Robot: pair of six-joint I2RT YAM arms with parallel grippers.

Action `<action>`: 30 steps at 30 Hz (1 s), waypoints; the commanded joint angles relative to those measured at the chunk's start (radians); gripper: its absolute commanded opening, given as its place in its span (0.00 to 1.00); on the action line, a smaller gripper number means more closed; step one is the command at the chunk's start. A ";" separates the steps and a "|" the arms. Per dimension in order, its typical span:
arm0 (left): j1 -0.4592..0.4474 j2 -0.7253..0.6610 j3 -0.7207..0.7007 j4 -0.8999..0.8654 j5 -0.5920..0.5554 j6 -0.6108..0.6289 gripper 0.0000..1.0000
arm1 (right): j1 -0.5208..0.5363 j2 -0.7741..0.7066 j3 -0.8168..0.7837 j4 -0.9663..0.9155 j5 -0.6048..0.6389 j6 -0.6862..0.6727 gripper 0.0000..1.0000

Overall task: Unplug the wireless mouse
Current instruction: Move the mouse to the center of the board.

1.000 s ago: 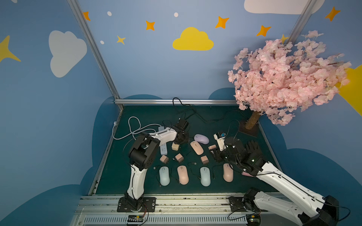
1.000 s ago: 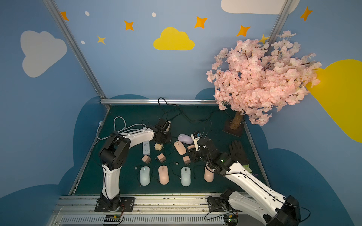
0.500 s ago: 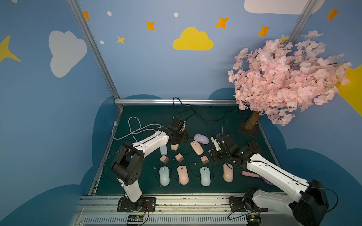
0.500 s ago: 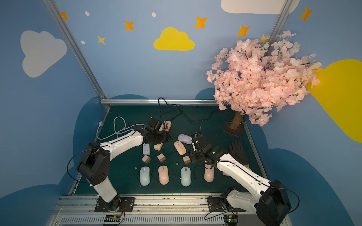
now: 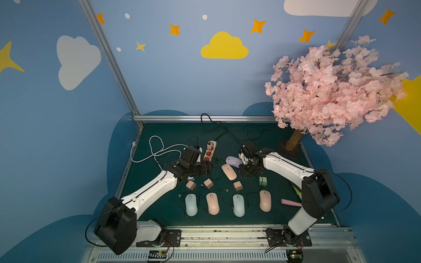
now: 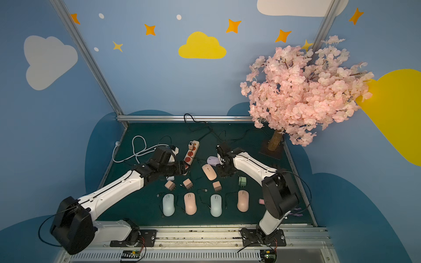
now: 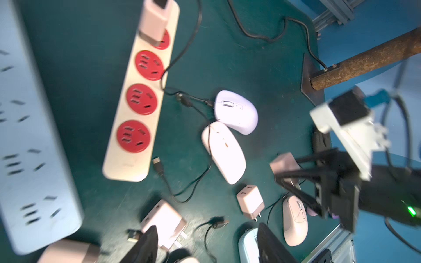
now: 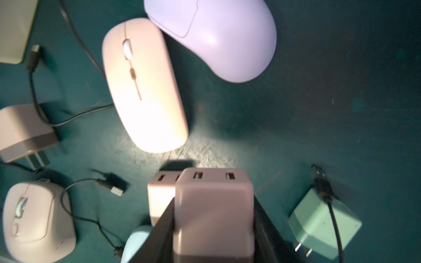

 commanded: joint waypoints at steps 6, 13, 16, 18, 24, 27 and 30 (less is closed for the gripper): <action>0.054 -0.142 -0.086 -0.009 0.008 -0.001 0.69 | -0.012 0.134 0.103 -0.074 0.038 -0.042 0.00; 0.061 -0.157 -0.096 -0.009 0.023 -0.008 0.69 | -0.023 0.214 0.123 -0.034 0.037 -0.053 0.01; 0.061 -0.161 -0.096 -0.014 0.023 -0.010 0.69 | -0.028 0.240 0.141 -0.024 0.021 -0.062 0.00; 0.063 -0.168 -0.099 -0.016 0.020 -0.010 0.69 | -0.031 0.255 0.153 -0.008 0.013 -0.070 0.00; 0.065 -0.188 -0.102 -0.031 0.016 -0.013 0.69 | -0.035 0.361 0.275 -0.007 -0.042 -0.093 0.00; 0.069 -0.203 -0.104 -0.046 0.009 -0.011 0.69 | -0.035 0.418 0.351 -0.017 -0.056 -0.092 0.00; 0.074 -0.215 -0.110 -0.054 0.008 -0.011 0.69 | -0.034 0.477 0.434 -0.036 -0.070 -0.091 0.00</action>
